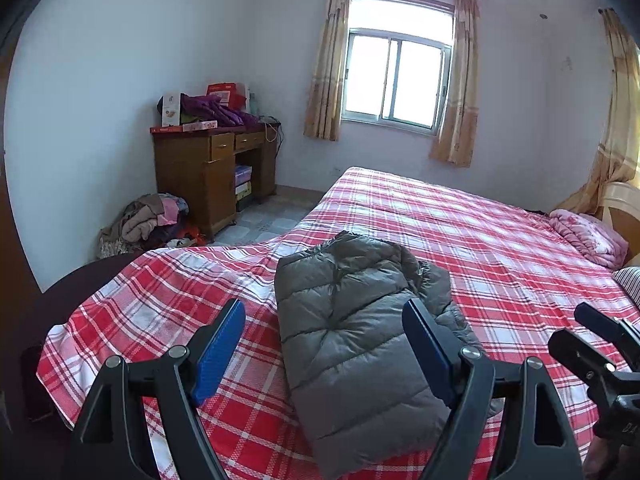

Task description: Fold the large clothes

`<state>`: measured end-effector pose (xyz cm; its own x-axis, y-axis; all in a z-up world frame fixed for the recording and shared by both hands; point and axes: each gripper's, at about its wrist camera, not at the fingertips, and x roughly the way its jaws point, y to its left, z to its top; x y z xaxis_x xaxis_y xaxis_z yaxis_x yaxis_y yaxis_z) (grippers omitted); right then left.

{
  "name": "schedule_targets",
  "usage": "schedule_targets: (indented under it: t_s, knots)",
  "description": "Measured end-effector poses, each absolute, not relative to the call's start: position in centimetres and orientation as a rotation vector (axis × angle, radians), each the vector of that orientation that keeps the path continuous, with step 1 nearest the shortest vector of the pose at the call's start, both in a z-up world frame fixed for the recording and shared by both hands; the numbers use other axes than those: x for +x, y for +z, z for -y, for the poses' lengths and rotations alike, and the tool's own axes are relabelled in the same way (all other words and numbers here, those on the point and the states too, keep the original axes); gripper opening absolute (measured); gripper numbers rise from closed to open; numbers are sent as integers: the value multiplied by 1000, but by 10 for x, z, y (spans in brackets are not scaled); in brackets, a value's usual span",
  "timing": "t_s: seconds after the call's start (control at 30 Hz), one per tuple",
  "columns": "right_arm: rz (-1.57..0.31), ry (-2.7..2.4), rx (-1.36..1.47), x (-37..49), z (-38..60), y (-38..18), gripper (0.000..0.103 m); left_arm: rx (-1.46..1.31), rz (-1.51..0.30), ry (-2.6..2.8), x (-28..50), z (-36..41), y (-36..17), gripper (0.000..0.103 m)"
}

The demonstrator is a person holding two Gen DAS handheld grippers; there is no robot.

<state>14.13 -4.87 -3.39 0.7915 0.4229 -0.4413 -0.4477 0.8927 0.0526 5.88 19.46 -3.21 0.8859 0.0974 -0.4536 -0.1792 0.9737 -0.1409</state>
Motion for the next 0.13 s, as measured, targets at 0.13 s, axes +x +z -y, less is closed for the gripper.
schedule_targets:
  t_s: [0.13]
  knots:
    - [-464,471,-56,142,50,-35,91,-173,-458,140,59,-192,-32,81]
